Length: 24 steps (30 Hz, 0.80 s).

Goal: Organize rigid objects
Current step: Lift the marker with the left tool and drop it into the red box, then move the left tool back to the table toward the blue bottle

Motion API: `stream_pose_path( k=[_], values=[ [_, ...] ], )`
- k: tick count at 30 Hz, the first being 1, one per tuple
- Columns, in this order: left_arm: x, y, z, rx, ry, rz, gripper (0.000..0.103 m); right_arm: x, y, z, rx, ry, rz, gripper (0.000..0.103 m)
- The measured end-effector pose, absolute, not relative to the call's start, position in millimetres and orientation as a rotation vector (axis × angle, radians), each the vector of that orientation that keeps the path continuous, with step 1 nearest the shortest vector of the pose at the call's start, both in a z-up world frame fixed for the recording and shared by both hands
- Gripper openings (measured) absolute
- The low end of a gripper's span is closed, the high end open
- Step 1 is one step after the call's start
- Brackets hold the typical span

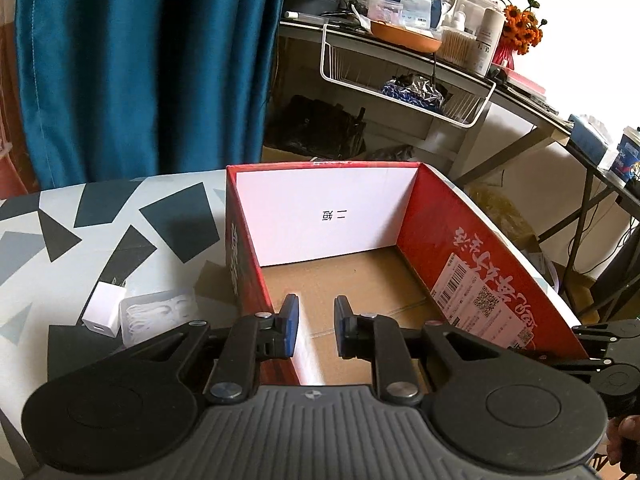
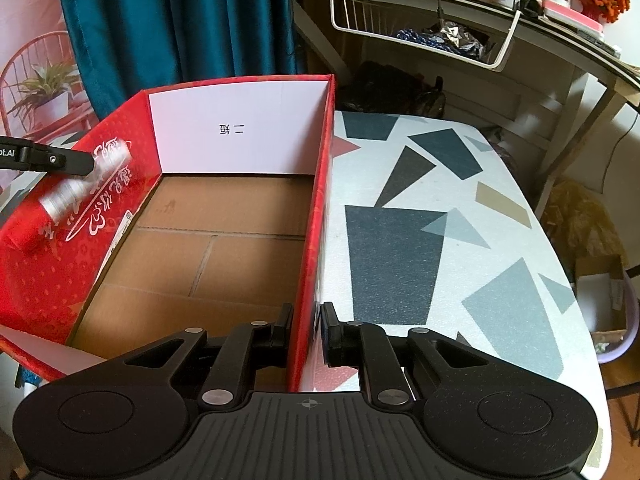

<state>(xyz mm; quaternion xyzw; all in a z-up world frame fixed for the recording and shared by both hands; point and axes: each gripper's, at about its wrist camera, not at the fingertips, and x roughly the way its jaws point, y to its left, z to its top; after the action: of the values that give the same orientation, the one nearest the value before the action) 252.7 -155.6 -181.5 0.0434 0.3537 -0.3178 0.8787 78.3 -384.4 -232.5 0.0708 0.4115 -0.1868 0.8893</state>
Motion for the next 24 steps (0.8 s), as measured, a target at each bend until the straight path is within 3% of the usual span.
stream_pose_path(
  k=[8, 11, 12, 13, 24],
  values=[
    [255, -149, -173, 0.095, 0.738, -0.691, 0.024, 79, -385, -232, 0.151, 0.861, -0.378, 0.015],
    [256, -137, -164, 0.059, 0.741, -0.756, 0.053, 79, -385, -232, 0.151, 0.862, -0.377, 0.015],
    [255, -131, -160, 0.052, 0.735, -0.748, 0.071, 79, -385, -232, 0.151, 0.862, -0.377, 0.015],
    [253, -124, -157, 0.05, 0.712, -0.734, 0.075, 79, -385, -232, 0.151, 0.862, -0.377, 0.015],
    [236, -59, -172, 0.18, 0.687, -0.519, 0.079, 78, -384, -233, 0.158, 0.857, -0.376, 0.016]
  ],
)
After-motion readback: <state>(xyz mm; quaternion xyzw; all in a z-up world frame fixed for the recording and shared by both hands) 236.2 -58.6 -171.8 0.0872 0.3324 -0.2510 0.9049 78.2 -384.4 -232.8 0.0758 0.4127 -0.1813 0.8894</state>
